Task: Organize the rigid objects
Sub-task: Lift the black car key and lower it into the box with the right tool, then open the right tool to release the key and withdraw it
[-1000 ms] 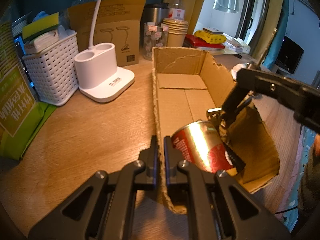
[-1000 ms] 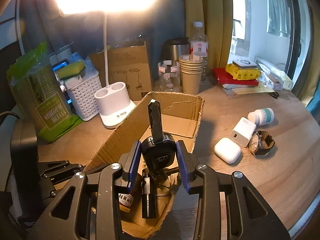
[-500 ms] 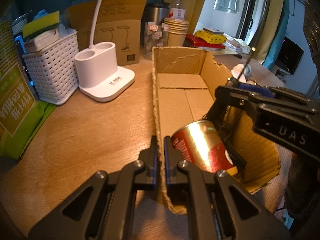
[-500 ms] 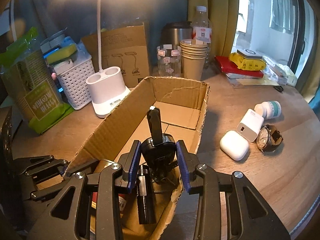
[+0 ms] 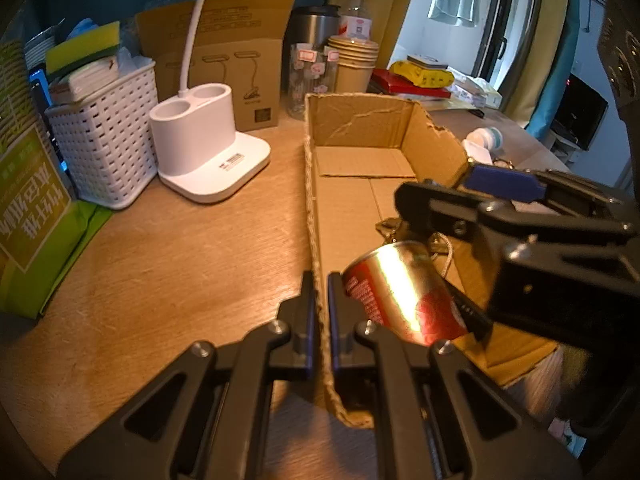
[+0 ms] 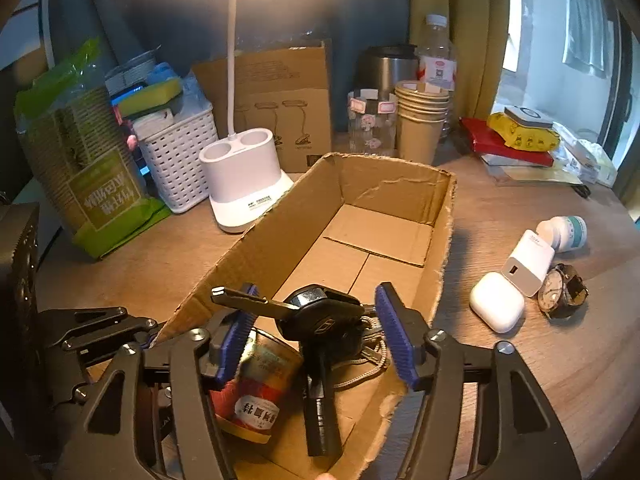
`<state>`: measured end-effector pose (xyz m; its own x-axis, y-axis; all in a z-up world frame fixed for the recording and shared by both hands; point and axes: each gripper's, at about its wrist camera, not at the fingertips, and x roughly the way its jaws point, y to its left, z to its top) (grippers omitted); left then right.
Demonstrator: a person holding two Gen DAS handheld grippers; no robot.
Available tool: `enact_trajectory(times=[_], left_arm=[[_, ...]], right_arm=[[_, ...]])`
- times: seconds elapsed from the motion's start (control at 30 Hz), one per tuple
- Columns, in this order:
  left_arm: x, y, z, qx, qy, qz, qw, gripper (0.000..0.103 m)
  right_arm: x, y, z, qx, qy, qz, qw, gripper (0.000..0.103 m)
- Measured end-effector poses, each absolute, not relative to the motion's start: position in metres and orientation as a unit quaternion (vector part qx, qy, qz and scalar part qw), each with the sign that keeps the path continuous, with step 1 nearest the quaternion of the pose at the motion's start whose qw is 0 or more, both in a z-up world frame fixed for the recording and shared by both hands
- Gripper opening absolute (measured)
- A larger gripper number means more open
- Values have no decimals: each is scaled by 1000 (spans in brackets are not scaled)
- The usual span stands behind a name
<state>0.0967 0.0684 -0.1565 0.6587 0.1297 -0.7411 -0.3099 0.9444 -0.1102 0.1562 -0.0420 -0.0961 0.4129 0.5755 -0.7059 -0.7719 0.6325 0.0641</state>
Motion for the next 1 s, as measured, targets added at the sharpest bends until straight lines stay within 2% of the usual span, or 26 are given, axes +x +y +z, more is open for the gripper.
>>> enact_trajectory(times=[1.0], left_arm=[[95,69,-158,-113,394,123,904,7]], right_arm=[[181,-116,-43,-79,307,337,887,70]])
